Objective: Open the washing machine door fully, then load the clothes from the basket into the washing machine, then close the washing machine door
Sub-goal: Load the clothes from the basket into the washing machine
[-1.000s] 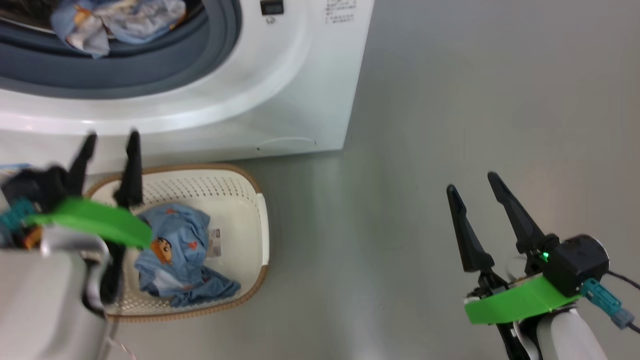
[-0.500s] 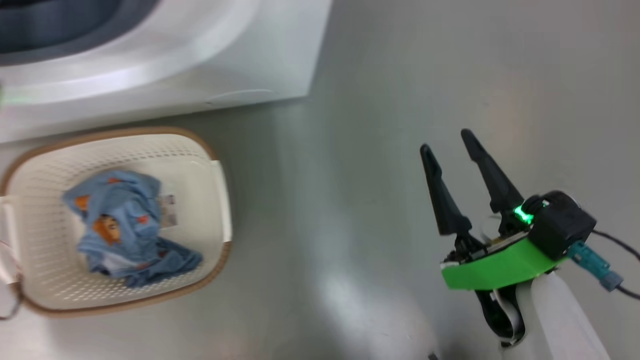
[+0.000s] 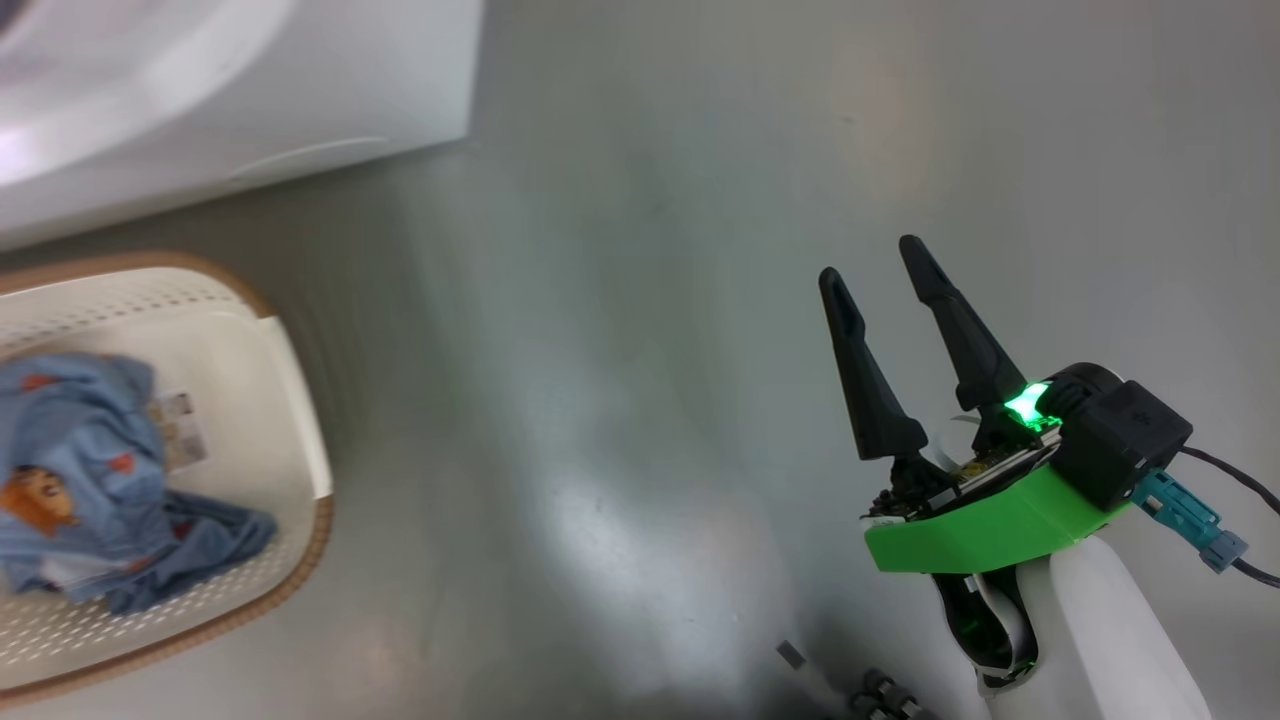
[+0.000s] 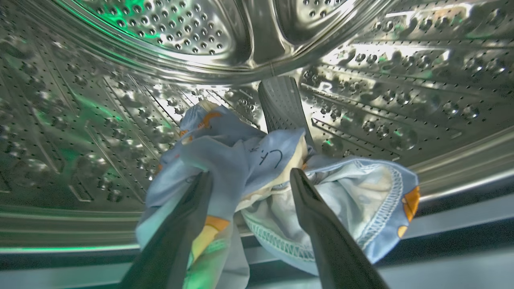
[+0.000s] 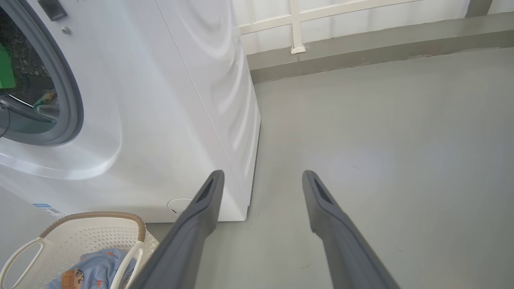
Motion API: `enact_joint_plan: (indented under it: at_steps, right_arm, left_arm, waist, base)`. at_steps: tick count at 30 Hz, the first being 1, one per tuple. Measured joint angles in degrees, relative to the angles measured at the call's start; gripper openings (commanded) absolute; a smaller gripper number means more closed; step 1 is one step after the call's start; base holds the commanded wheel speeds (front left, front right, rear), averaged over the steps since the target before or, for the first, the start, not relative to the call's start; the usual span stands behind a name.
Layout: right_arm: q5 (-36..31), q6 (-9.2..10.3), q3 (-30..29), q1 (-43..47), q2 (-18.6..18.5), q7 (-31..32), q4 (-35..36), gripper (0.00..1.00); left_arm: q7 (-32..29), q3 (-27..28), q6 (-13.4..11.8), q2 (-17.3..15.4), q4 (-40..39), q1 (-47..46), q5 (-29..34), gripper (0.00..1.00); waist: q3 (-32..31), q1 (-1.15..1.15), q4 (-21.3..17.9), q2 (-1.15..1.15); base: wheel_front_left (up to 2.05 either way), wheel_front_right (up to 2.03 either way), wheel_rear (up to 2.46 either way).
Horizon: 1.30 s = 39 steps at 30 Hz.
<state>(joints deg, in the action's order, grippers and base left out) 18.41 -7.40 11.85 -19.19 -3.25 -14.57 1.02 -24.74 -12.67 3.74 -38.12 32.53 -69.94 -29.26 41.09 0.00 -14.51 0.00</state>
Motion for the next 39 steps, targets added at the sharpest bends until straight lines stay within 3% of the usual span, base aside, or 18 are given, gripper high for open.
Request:
enact_joint_plan:
  at_steps: [11,12,13,14,15,21,24,31,39]
  right_arm:
    - [0.4,0.00,0.5,-0.9,0.2,0.0,0.2,1.00]
    - [0.4,0.00,0.5,-0.9,0.2,0.0,0.3,1.00]
    - [0.4,0.00,0.6,-0.9,0.2,0.0,0.3,1.00]
    - [0.4,0.00,0.6,-0.9,0.2,0.0,0.3,1.00]
    - [0.6,0.00,0.6,-0.9,0.2,0.0,0.4,1.00]
    - [1.9,0.00,0.6,-1.4,0.3,0.0,0.8,1.00]
    - [2.0,0.00,0.8,-1.6,0.3,0.0,0.9,1.00]
    - [2.7,0.00,1.8,-2.3,0.3,0.0,1.4,1.00]
    - [3.5,0.00,2.4,-3.5,0.3,0.0,1.9,1.00]
  left_arm:
    - [-11.9,-0.2,-2.1,-1.5,2.8,-3.7,-0.7,1.00]
    - [-12.7,-0.3,-2.5,-1.5,2.5,-3.7,-0.7,0.80]
    - [-13.6,-0.3,-2.8,-1.5,2.3,-3.8,-0.7,0.44]
    - [-14.4,-0.5,-3.0,-1.7,2.0,-4.0,-0.7,0.16]
    - [-14.6,-0.5,-3.0,-1.8,1.7,-4.3,-0.7,0.00]
    - [-14.9,-0.6,-3.8,-1.9,-1.0,-4.6,-0.8,0.00]
    - [-12.1,-0.3,-4.6,-1.9,-2.3,-5.1,-0.7,0.00]
    - [0.5,1.8,-6.9,-2.8,-2.4,-8.8,2.1,0.00]
    - [18.9,2.1,-9.4,-4.4,0.8,-13.1,8.6,0.00]
  waist:
    - [2.8,0.00,-3.4,0.00]
    - [2.9,0.00,-3.5,0.00]
    - [3.0,0.00,-3.5,0.00]
    - [3.1,0.00,-3.5,0.00]
    - [3.3,0.00,-3.5,0.00]
    - [3.8,0.00,-3.4,0.00]
    - [4.1,0.00,-3.3,0.00]
    - [5.6,0.00,-4.2,0.00]
    - [7.6,0.00,-6.0,0.00]
  base:
    - [0.00,0.00,0.00]
    - [0.00,0.00,0.00]
    - [0.00,0.00,0.00]
    - [0.00,0.00,0.00]
    - [0.00,0.00,0.00]
    - [0.00,0.00,0.00]
    - [0.00,0.00,0.00]
    - [0.00,0.00,0.00]
    - [0.00,0.00,0.00]
